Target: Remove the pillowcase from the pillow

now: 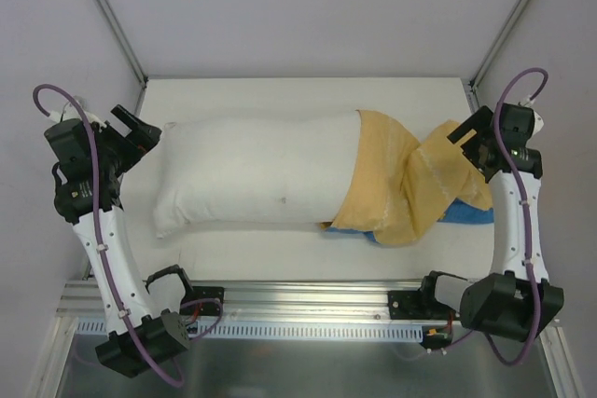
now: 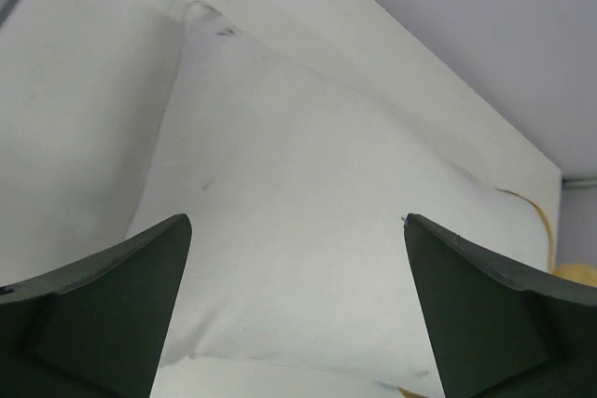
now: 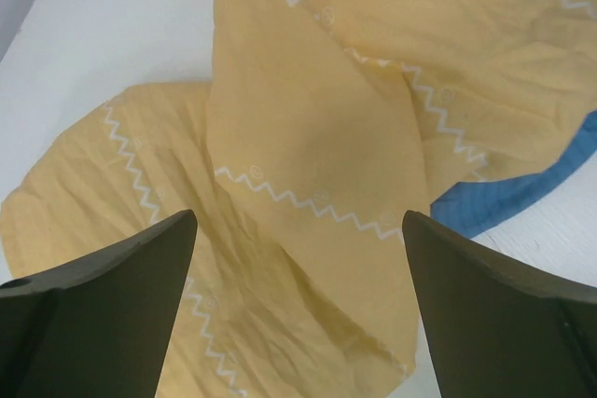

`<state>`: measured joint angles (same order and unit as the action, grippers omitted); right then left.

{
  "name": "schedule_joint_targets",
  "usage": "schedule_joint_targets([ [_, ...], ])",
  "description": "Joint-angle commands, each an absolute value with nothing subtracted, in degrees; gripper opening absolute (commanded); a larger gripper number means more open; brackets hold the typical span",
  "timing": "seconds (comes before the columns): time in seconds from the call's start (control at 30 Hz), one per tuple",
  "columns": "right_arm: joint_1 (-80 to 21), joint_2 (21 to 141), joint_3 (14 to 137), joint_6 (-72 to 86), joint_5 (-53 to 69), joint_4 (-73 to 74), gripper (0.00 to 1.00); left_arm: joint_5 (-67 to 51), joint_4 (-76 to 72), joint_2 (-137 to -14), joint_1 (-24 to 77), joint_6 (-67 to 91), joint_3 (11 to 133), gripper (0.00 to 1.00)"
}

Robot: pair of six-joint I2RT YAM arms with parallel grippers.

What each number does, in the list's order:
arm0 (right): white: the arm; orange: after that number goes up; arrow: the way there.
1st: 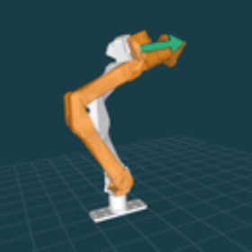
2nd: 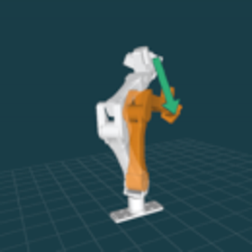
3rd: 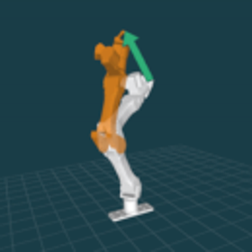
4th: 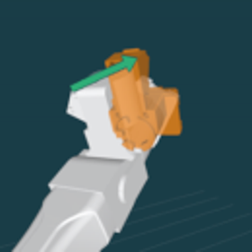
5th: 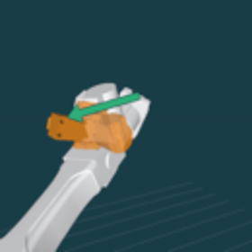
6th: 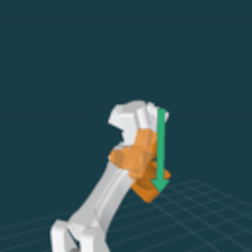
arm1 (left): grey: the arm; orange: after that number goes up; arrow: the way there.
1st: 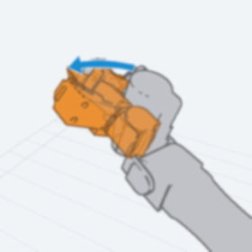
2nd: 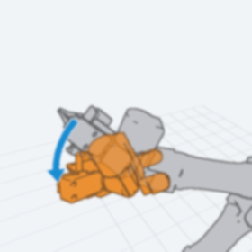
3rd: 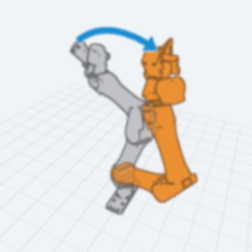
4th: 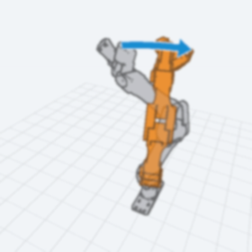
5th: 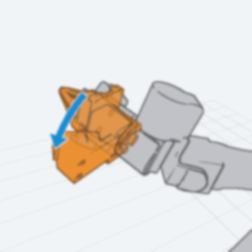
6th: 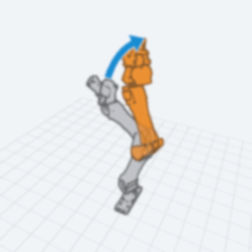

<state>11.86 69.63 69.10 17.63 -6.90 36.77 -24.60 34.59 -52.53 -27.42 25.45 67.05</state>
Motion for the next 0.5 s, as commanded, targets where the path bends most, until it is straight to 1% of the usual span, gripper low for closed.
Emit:
schedule_joint_targets([
  [0.0,11.60,62.41,69.08,14.50,-13.00,39.54,0.97,-6.29,39.28,-52.11,-27.33,21.80,69.17,0.99],
  [0.07,11.51,59.42,68.82,14.15,-13.45,39.81,0.99,-7.37,39.82,-52.82,-27.33,21.01,69.43,0.99],
  [0.1,11.60,58.54,68.56,13.98,-13.45,39.81,0.97,-14.60,39.81,-53.52,-27.25,20.05,69.96,0.99],
  [0.13,11.60,57.75,68.03,13.89,-12.58,39.64,0.96,-18.94,39.29,-54.05,-26.99,19.60,70.13,0.99],
  [0.2,11.60,56.78,67.59,13.97,-10.99,39.90,0.96,-23.28,38.23,-54.93,-21.04,18.38,70.92,0.99],
  [0.27,10.90,56.86,66.72,14.68,-7.67,40.08,0.96,-18.31,38.32,-55.81,-13.49,17.06,72.59,0.99],
  [0.3,10.46,56.69,66.01,15.11,-6.95,39.21,0.96,-16.80,38.32,-56.85,-6.23,16.09,73.47,0.99],
  [0.37,8.54,55.29,60.66,15.29,-4.23,35.79,0.96,-16.78,38.15,-58.44,-0.64,16.26,74.26,0.99],
  [0.4,7.83,53.72,58.82,15.47,-3.35,33.16,0.96,-17.48,37.36,-59.40,5.21,16.35,74.96,0.99],
  [0.47,5.20,53.26,55.57,15.73,-1.94,32.08,0.96,-16.19,36.57,-62.57,11.31,15.83,75.76,0.99],
])
